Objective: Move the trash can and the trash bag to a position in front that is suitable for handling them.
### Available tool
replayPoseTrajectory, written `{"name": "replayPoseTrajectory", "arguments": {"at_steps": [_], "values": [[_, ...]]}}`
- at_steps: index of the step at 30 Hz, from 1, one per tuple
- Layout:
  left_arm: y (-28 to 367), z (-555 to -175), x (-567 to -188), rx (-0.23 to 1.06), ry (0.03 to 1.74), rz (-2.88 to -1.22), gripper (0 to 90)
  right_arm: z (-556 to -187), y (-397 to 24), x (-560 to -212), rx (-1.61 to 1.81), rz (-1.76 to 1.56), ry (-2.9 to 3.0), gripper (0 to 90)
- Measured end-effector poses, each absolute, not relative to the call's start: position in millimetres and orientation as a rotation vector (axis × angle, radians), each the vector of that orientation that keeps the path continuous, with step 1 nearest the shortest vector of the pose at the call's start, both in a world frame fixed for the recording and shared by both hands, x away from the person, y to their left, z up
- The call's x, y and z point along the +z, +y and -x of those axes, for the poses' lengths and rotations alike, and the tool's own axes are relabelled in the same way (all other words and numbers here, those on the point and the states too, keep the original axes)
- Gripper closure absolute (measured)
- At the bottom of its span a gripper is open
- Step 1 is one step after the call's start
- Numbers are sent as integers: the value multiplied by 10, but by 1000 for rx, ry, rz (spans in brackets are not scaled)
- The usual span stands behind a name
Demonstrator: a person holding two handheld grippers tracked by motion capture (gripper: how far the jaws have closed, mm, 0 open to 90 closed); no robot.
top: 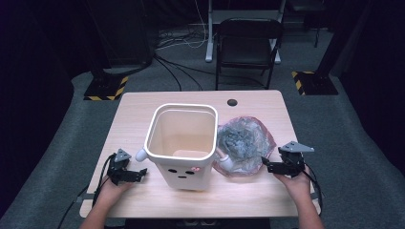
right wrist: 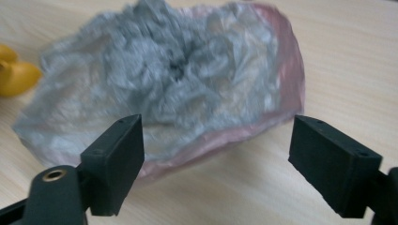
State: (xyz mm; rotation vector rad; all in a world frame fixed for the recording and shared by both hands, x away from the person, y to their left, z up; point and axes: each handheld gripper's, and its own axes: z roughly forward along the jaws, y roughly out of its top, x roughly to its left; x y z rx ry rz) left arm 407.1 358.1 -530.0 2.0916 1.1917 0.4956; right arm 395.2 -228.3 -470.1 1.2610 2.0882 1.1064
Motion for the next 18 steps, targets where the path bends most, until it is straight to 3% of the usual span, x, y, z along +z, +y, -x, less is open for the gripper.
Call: {"name": "replayPoseTrajectory", "arguments": {"at_steps": [9, 18], "values": [[3594, -4081, -5301, 500, 1195, -2088, 11, -4082, -2067, -4568, 1144, -1194, 2121, 152], [3599, -4097, -5301, 504, 1202, -2086, 11, -4441, -1656, -4563, 1148, -1133, 2192, 149]]}}
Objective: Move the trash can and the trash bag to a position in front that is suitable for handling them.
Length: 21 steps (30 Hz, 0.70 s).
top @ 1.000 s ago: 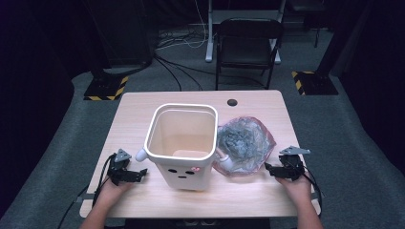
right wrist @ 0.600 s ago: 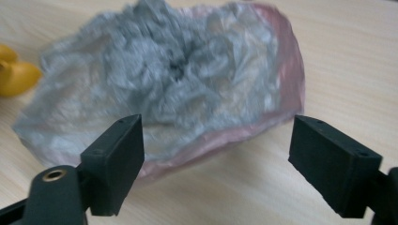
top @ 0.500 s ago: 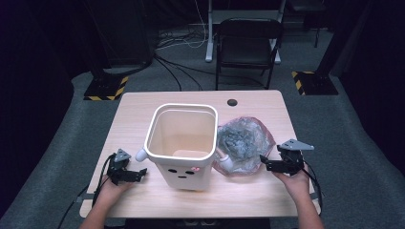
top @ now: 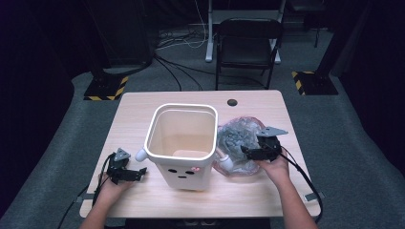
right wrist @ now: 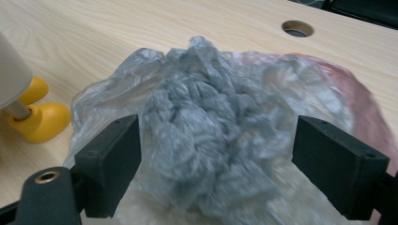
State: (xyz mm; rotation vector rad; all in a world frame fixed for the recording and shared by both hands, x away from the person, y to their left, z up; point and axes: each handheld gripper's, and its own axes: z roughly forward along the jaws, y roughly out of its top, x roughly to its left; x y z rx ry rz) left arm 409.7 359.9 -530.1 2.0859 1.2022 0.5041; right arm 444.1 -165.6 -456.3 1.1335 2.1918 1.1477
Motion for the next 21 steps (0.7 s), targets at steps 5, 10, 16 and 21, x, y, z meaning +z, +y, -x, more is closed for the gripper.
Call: {"name": "replayPoseTrajectory", "arguments": {"at_steps": [5, 10, 16, 21], "values": [[3599, -4096, -5300, 505, 1203, -2086, 11, -4545, -1480, -4665, 1118, -1122, 2233, 147], [3598, -4097, -5301, 507, 1213, -2078, 15, -4618, -1372, -4803, 1053, -1122, 2288, 158], [3596, -4097, -5301, 509, 1216, -2075, 16, -4635, -1315, -4957, 933, -1117, 2339, 297], [3600, -4097, -5300, 510, 1213, -2074, 21, -4646, -1322, -4972, 932, -1121, 2361, 422]]}}
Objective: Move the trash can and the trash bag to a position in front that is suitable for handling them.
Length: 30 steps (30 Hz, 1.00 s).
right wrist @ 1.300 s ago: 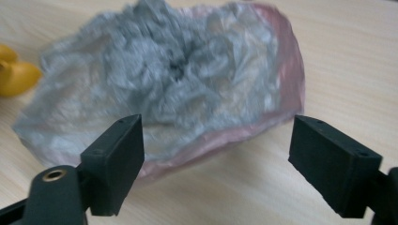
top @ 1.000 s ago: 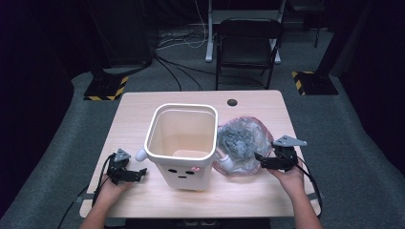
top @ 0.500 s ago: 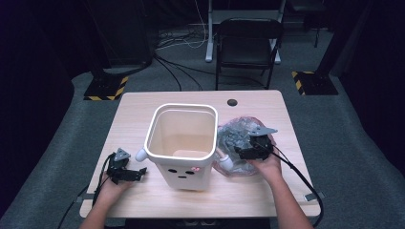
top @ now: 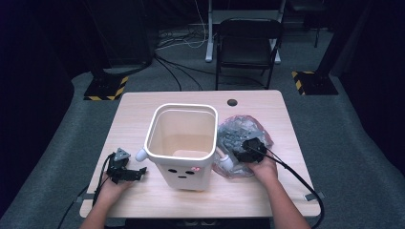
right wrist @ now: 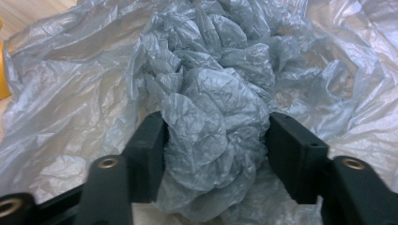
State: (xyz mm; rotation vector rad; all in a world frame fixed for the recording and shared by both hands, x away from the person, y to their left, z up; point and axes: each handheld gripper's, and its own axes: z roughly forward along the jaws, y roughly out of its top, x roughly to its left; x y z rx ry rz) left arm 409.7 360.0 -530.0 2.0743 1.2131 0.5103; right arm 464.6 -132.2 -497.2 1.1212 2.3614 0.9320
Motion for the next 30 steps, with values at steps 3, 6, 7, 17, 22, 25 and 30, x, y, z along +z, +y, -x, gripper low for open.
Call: {"name": "replayPoseTrajectory", "arguments": {"at_steps": [3, 6, 7, 17, 22, 25, 30], "values": [[3602, -4090, -5298, 511, 1211, -2067, 42, -4650, -1348, -4968, 928, -1125, 2374, 447], [3606, -4087, -5295, 513, 1205, -2066, 59, -4639, -1380, -4956, 919, -1125, 2390, 465], [3608, -4085, -5293, 514, 1203, -2068, 67, -4633, -1391, -4950, 912, -1116, 2400, 470], [3610, -4069, -5290, 516, 1175, -2058, 149, -4463, -1592, -4898, 870, -1096, 2423, 493], [3610, -4061, -5285, 516, 1160, -2055, 199, -4355, -1722, -4867, 877, -1102, 2427, 498], [3619, -4053, -5277, 511, 1159, -2054, 240, -4298, -1791, -4874, 874, -1112, 2417, 498], [3635, -4049, -5257, 505, 1163, -2067, 289, -4204, -1912, -4870, 877, -1131, 2414, 499]]}}
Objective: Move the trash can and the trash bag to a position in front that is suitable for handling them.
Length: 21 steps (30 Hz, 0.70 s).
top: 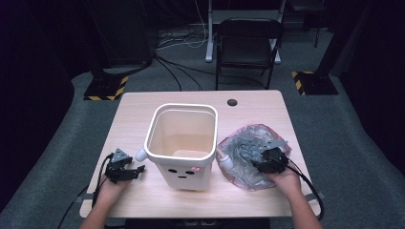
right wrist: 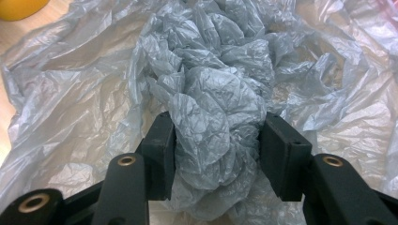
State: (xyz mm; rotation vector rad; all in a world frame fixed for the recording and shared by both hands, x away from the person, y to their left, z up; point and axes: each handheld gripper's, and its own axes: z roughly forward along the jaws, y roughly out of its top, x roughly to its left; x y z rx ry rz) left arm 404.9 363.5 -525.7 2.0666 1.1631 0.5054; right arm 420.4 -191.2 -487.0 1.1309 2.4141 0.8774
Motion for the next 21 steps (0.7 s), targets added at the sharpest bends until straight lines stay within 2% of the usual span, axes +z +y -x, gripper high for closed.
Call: {"name": "replayPoseTrajectory", "arguments": {"at_steps": [11, 21], "values": [[3770, -3986, -5152, 381, 1184, -2035, 369, -4052, -2203, -4903, 929, -1211, 2386, 501], [3767, -3886, -4913, 404, 1125, -2026, 385, -4013, -2239, -4905, 966, -1242, 2362, 496]]}}
